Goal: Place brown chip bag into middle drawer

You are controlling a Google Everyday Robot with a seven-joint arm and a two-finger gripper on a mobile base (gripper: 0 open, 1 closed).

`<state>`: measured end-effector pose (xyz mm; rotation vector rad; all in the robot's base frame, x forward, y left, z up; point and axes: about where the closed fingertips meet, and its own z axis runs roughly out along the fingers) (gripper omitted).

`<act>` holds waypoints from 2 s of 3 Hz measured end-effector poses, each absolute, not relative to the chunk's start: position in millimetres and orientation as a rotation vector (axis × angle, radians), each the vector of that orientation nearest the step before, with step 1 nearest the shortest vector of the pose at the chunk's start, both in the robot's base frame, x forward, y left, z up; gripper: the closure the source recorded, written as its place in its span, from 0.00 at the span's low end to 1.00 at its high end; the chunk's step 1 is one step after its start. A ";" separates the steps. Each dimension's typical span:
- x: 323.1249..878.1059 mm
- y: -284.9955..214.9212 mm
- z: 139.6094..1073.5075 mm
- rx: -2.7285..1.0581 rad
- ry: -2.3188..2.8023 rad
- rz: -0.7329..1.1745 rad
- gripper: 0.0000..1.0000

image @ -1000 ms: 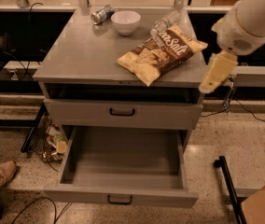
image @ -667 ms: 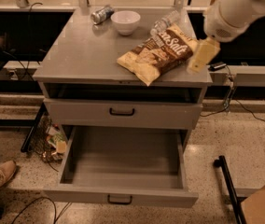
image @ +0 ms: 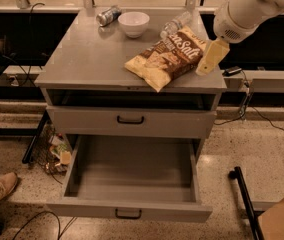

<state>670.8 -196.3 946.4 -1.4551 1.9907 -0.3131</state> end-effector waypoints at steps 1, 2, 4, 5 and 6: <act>698.1 -190.2 932.7 -1.488 1.956 -0.288 0.00; 728.2 -185.8 912.3 -1.544 1.934 -0.242 0.00; 761.7 -178.2 862.3 -1.617 1.980 -0.120 0.00; 769.7 -177.8 847.7 -1.608 2.008 -0.083 0.19; 774.8 -180.2 849.0 -1.569 2.015 -0.064 0.43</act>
Offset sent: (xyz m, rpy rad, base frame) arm 0.0977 0.0113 -0.0551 0.0229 0.0557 0.1559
